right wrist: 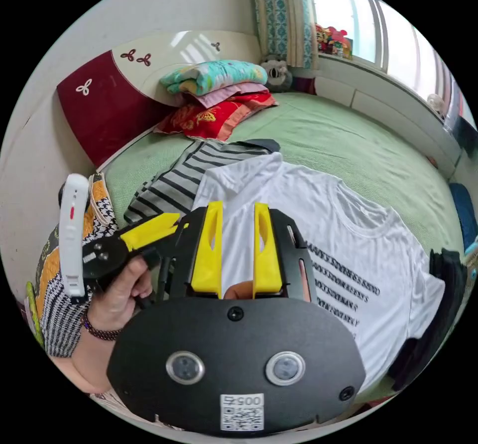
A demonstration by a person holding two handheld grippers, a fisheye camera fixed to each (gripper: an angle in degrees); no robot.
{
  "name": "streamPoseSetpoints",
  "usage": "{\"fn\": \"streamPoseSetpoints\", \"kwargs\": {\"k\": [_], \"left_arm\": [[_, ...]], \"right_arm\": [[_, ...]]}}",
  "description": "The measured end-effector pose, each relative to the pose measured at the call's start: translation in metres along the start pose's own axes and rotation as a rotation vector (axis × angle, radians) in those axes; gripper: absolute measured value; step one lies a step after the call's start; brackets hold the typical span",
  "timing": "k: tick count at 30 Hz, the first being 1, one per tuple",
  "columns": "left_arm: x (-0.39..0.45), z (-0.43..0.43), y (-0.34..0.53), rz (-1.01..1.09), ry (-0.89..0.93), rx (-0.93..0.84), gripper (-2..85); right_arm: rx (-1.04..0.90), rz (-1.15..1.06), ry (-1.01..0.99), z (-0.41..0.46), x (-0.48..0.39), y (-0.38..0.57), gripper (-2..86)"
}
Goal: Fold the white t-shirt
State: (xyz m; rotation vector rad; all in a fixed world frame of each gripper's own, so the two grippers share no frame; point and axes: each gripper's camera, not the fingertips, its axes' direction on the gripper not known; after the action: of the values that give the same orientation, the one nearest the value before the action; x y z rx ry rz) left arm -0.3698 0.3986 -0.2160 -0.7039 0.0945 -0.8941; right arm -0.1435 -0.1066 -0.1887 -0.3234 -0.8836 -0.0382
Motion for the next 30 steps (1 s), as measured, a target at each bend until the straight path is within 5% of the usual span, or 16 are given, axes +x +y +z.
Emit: {"fn": "streamPoseSetpoints", "kwargs": {"k": [8,21,30], "left_arm": [[-0.007,0.016,-0.004,0.028,0.020,0.041,8.4],[0.041,-0.016,0.007,0.208,-0.004,0.129,2.8],[0.096,-0.012,0.053,0.406,0.011,0.073,0.4]], "right_arm": [[-0.163,0.055,0.024,0.087,0.012,-0.059,7.0],[-0.032,0.094,0.071,0.023,0.090,-0.098,-0.6],[-0.178,0.231,0.149,0.049,0.178,-0.079,2.1]]}}
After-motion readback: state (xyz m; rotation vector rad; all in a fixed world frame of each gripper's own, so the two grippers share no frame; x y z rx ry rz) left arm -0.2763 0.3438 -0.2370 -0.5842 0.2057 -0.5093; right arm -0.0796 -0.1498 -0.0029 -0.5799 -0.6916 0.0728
